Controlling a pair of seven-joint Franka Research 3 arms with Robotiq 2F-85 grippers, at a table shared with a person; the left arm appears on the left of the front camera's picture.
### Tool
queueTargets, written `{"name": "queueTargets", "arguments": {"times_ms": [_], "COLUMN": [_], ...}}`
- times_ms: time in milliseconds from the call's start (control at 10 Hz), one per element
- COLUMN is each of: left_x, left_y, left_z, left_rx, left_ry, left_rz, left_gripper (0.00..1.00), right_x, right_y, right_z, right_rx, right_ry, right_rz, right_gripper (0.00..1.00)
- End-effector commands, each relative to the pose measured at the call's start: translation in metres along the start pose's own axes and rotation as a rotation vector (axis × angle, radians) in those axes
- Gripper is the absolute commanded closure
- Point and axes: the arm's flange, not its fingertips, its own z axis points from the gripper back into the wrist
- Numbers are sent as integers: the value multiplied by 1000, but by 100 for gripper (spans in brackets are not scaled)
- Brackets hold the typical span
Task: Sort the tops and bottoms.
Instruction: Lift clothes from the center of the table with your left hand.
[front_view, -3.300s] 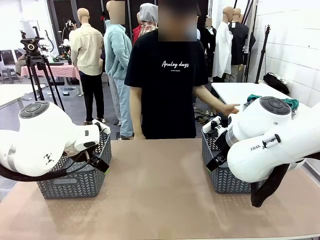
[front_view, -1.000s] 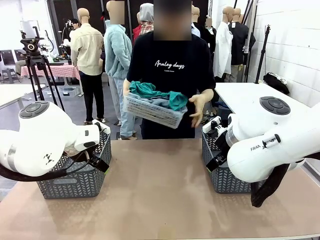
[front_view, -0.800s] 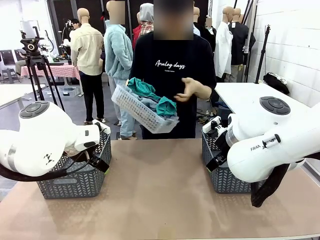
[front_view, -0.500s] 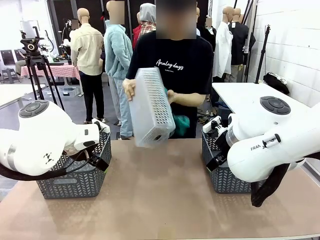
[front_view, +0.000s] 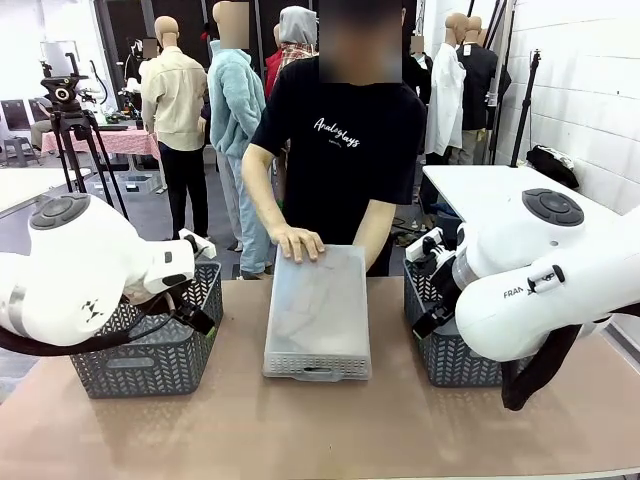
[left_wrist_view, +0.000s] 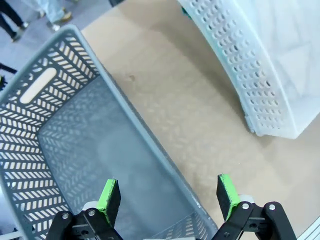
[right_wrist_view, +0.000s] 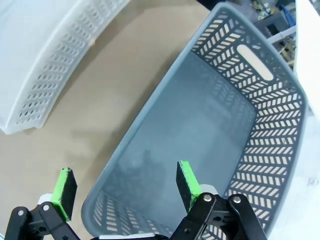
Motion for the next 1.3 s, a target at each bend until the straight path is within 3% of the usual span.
{"name": "queueTargets", "arguments": {"times_ms": [0,700,1200], "left_x": [-6,-11,-11], "left_y": [14,43,46], "left_z": [21,76,74], "left_rx": [12,-28,-79], "left_ry": [-22,-93,-86], "left_rz": [12,37,38], "left_gripper": [0,0,0], "right_x": [-2,-16,-25], "right_y": [-7,-39,-53], "right_z": [17,78,88], "right_rx": [-17,-58,0], "right_ry": [-46,-180,-204], "right_rz": [-21,-140,-195], "right_gripper": [0,0,0]}}
